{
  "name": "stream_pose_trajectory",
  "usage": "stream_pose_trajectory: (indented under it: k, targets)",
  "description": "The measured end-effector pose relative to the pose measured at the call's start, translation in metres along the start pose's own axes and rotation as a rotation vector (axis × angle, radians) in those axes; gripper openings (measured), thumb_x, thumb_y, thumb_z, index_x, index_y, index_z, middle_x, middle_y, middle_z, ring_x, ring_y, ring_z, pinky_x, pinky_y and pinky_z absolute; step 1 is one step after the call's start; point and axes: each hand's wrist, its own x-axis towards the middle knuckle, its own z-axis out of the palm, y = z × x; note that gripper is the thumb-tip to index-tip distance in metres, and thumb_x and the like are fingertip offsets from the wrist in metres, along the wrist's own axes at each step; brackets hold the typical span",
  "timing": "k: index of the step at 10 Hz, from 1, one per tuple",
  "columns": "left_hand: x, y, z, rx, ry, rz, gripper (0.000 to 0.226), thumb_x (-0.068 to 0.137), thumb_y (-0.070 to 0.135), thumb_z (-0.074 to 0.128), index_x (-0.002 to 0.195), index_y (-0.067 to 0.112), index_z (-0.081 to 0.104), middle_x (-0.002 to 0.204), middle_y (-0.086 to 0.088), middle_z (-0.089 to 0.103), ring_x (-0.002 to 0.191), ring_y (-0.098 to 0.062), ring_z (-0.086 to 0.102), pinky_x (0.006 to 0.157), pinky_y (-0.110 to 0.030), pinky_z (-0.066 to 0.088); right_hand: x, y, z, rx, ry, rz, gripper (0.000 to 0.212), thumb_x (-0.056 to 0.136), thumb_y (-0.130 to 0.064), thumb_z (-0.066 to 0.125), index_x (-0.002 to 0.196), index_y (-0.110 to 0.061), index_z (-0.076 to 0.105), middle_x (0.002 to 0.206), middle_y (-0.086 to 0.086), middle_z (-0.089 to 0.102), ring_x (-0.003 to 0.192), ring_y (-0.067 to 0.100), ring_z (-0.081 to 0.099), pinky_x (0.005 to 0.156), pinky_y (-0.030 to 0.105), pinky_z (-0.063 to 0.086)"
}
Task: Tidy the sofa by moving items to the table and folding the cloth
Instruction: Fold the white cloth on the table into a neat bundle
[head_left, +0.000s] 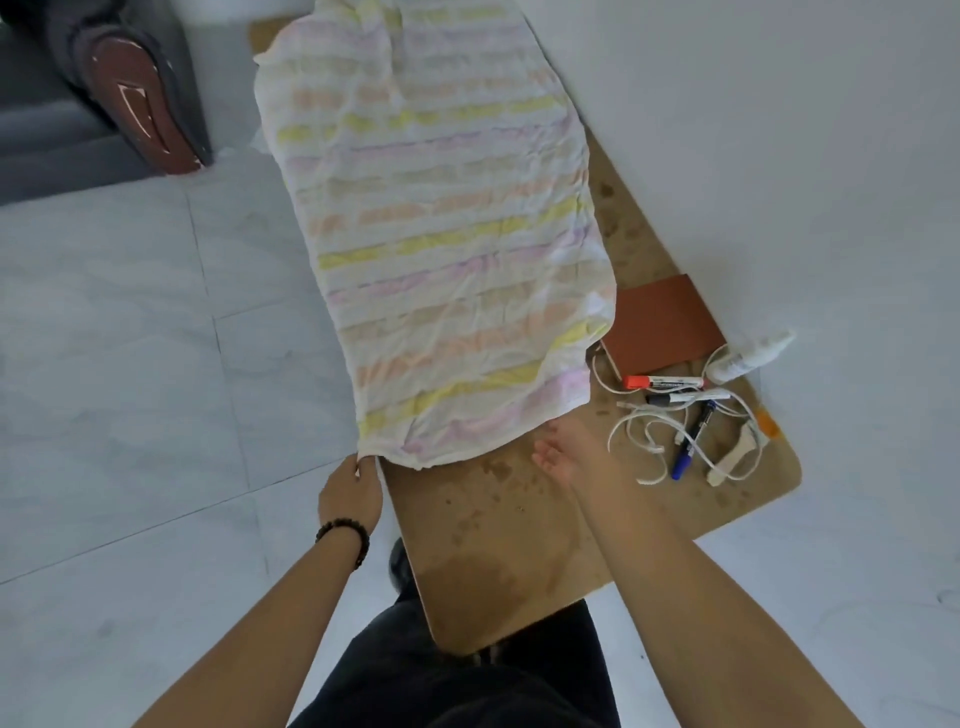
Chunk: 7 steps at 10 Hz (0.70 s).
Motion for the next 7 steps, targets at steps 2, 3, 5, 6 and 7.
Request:
stream_pose_trajectory:
  k: [2, 3, 5, 6, 7]
  targets:
    - [-0.019, 0.001, 0.019, -0.276, 0.051, -0.162, 0.030, 0.102, 0.026, 0.037, 0.103, 0.010, 0.062, 0.091, -0.007, 0.069, 0.085, -0.026, 0.068, 0.080, -0.041, 0.055, 0.027, -0.029, 0.013, -0.050, 0.079, -0.152, 0.014, 0.091, -0.021, 0.058, 0.101, -0.012, 0.063, 0.095, 0.006, 0.061, 0.075, 0.018, 0.060, 0.070, 0.032, 0.053]
    - [-0.029, 0.007, 0.020, -0.530, 0.200, -0.287, 0.028, 0.102, 0.019, 0.039, 0.113, 0.006, 0.062, 0.099, -0.010, 0.071, 0.086, -0.023, 0.069, 0.069, -0.034, 0.053, 0.035, -0.050, 0.011, 0.234, -0.048, -0.086, 0.009, 0.092, -0.006, 0.052, 0.089, -0.011, 0.059, 0.089, 0.004, 0.057, 0.076, 0.014, 0.059, 0.071, 0.026, 0.051]
    - [-0.048, 0.026, 0.035, -0.953, 0.344, -0.397, 0.033, 0.094, 0.013, 0.060, 0.126, 0.005, 0.058, 0.109, -0.013, 0.071, 0.092, -0.022, 0.070, 0.068, -0.028, 0.052, 0.046, -0.082, -0.016, 0.194, -0.159, 0.107, 0.031, 0.091, -0.024, 0.065, 0.117, -0.012, 0.052, 0.112, 0.008, 0.050, 0.079, 0.018, 0.053, 0.075, 0.027, 0.054]
    - [-0.058, 0.039, 0.042, -1.052, 0.431, -0.414, 0.035, 0.092, 0.002, 0.059, 0.126, 0.003, 0.057, 0.116, -0.016, 0.068, 0.099, -0.024, 0.069, 0.069, -0.027, 0.052, 0.042, -0.081, -0.021, -0.083, -0.230, 0.088, 0.046, 0.093, -0.030, 0.062, 0.132, -0.010, 0.050, 0.090, 0.001, 0.051, 0.083, 0.021, 0.057, 0.082, 0.037, 0.051]
    - [-0.070, 0.054, 0.041, -1.133, 0.509, -0.403, 0.037, 0.091, -0.005, 0.056, 0.127, 0.003, 0.056, 0.115, -0.017, 0.066, 0.096, -0.022, 0.068, 0.075, -0.027, 0.052, 0.046, -0.081, -0.020, -0.177, -0.268, 0.055, 0.049, 0.095, -0.033, 0.060, 0.136, -0.008, 0.050, 0.088, -0.001, 0.051, 0.116, 0.027, 0.059, 0.085, 0.035, 0.046]
